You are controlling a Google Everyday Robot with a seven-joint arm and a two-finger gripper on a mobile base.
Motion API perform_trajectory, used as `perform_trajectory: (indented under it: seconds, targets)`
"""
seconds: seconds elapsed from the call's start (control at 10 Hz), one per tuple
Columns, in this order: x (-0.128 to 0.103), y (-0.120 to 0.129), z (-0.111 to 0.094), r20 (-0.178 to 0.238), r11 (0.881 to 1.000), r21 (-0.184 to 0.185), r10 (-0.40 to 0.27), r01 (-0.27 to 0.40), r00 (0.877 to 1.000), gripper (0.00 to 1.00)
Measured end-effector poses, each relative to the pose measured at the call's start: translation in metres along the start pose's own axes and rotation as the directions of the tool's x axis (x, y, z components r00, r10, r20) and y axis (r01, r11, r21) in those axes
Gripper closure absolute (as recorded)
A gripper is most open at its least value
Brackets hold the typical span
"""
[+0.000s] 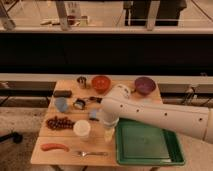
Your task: Place eraser in red bowl
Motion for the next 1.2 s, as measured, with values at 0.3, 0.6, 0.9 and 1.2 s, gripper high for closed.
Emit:
perform_trajectory:
  seconds: [0.3,0.6,0.9,1.2]
  targets:
    - [0.007,-0.018,-0.004,-0.021,0.999,0.021,-0.027,0.028,0.999,0.20]
    - [0.011,-0.037,-0.012,-0.033,0.997,0.038,-0.072,0.073,0.997,0.20]
    - [-0.010,-0.064,-0.014,-0.009,0.989,0.063,-0.133,0.133,0.991,0.20]
    - [-0.031,-0.094,-0.009,-0.004,0.978,0.079,-0.195,0.195,0.981,0.20]
